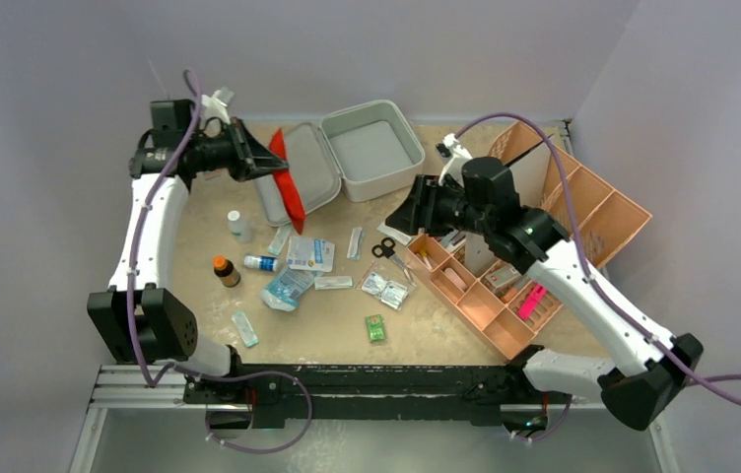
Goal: Organize the medicine kit
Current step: Pick up the medicine pouch from the center of the board.
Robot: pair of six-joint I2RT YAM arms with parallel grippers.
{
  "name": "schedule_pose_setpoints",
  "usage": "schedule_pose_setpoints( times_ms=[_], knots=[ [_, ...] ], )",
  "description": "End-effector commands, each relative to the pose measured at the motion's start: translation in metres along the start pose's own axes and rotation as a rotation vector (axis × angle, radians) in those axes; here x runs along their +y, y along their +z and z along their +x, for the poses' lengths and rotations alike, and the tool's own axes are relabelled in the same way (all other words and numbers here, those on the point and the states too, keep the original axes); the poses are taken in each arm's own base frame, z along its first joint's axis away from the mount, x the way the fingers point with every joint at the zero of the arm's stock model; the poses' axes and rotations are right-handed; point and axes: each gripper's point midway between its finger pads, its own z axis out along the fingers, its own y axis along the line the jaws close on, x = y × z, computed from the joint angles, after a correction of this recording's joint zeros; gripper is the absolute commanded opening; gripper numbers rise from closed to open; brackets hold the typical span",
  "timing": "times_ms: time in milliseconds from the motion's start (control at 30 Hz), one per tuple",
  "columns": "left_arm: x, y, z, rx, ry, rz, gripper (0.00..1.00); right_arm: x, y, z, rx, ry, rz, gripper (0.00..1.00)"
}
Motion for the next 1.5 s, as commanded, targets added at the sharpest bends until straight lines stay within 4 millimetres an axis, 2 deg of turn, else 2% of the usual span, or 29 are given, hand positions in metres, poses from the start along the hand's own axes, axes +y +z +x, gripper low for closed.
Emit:
schedule_pose_setpoints(
  times_ms=[0,33,333,433,667,867,1100,1167,1233,1300,1367,1467],
  knots=[
    [-0.045,0.016,0.029,0.062,0.067,0.13,0.0,0.041,0.005,-0.028,-0.063,-0.003,-0.097,0.6],
    [-0.039,0.02,0.031,0.058,0.054,0.111,0.0,0.044,0.01,-0.028,-0.06,-0.005,-0.096,0.61],
    [-0.036,0.052,0.078,0.145,0.01,0.107,0.0,0.076,0.039,-0.019,-0.017,0.0,-0.123,0.7],
    [-0.04,0.058,0.093,0.171,0.014,0.117,0.0,0.083,0.05,-0.012,0.002,-0.01,-0.116,0.7],
    [-0.046,0.066,0.115,0.222,0.022,0.115,0.0,0.079,0.073,-0.001,0.042,-0.025,-0.047,0.58],
    [-0.054,0.065,0.126,0.238,0.032,0.12,0.0,0.069,0.081,0.003,0.051,-0.03,0.005,0.46],
    [-0.054,0.066,0.131,0.256,0.022,0.125,0.0,0.059,0.084,0.007,0.063,-0.057,0.046,0.36],
    [-0.054,0.066,0.132,0.26,0.019,0.125,0.0,0.057,0.085,0.008,0.069,-0.062,0.051,0.38],
    [-0.053,0.066,0.132,0.259,0.014,0.115,0.0,0.057,0.087,0.011,0.08,-0.065,0.047,0.46],
    [-0.051,0.067,0.132,0.259,0.013,0.107,0.0,0.057,0.089,0.013,0.091,-0.058,0.043,0.48],
    [-0.05,0.068,0.132,0.261,0.009,0.105,0.0,0.057,0.091,0.015,0.095,-0.052,0.045,0.42],
    [-0.05,0.068,0.132,0.263,0.008,0.103,0.0,0.054,0.092,0.015,0.093,-0.052,0.057,0.23]
  ],
)
